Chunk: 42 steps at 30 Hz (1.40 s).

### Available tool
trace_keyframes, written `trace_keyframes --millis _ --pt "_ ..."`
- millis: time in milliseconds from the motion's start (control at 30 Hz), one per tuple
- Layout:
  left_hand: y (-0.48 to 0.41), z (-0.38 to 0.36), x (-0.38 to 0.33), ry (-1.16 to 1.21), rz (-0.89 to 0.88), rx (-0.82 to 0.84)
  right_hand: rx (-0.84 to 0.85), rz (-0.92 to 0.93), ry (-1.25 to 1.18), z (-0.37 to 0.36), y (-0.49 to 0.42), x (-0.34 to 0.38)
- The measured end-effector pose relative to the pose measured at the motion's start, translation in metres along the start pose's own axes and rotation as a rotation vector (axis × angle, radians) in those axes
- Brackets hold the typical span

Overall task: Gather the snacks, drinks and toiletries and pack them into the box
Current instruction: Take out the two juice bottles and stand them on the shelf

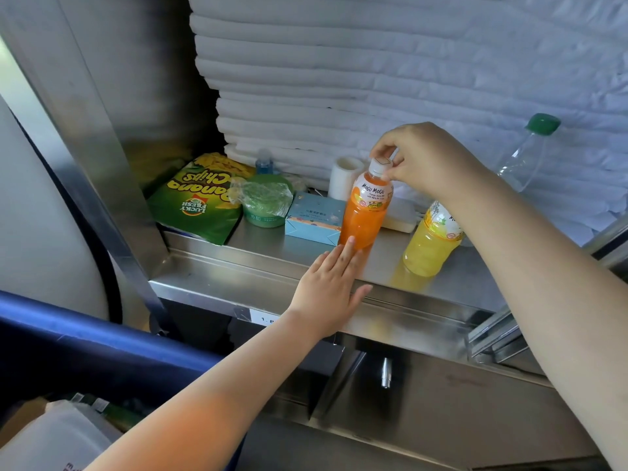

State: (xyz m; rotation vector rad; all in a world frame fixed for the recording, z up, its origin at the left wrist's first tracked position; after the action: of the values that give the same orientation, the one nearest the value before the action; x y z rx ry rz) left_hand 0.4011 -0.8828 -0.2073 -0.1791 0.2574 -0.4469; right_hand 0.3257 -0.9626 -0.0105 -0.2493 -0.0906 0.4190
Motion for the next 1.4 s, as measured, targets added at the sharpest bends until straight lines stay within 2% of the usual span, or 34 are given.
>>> trace_keyframes --millis 267,367,433,533,700,1033,1400 --pt "0.001 -0.003 -0.001 -0.046 0.018 -0.017 0.007 -0.022 0.033 0.003 0.012 -0.009" --pt "0.001 -0.003 -0.001 -0.037 0.029 -0.031 -0.039 -0.128 0.136 0.025 0.039 -0.035" --pt "0.001 -0.003 -0.003 -0.042 0.037 -0.043 0.063 -0.205 0.226 0.027 0.060 -0.053" --pt "0.003 -0.002 -0.005 -0.057 0.034 -0.061 0.149 -0.261 0.191 0.018 0.079 -0.062" --pt "0.004 -0.002 -0.005 -0.068 0.028 -0.058 0.039 -0.290 0.149 0.018 0.080 -0.068" --pt "0.003 -0.002 -0.002 -0.077 0.029 -0.064 -0.009 -0.215 0.200 0.002 0.047 -0.058" --pt "0.004 -0.002 -0.001 -0.076 0.013 -0.067 -0.017 -0.188 0.135 -0.007 0.026 -0.048"
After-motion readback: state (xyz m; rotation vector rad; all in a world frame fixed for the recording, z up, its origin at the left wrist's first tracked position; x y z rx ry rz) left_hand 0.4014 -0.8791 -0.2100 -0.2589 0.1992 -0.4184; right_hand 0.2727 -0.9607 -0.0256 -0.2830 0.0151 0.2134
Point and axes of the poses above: each hand's wrist, its own y-axis away from the middle knuckle, its own z-axis out of the back of the hand, x = y × z, the point moved 8 cm from there along -y, towards the middle knuckle, and after that the axes turned 8 degrees about y, right-handed, at the moved point
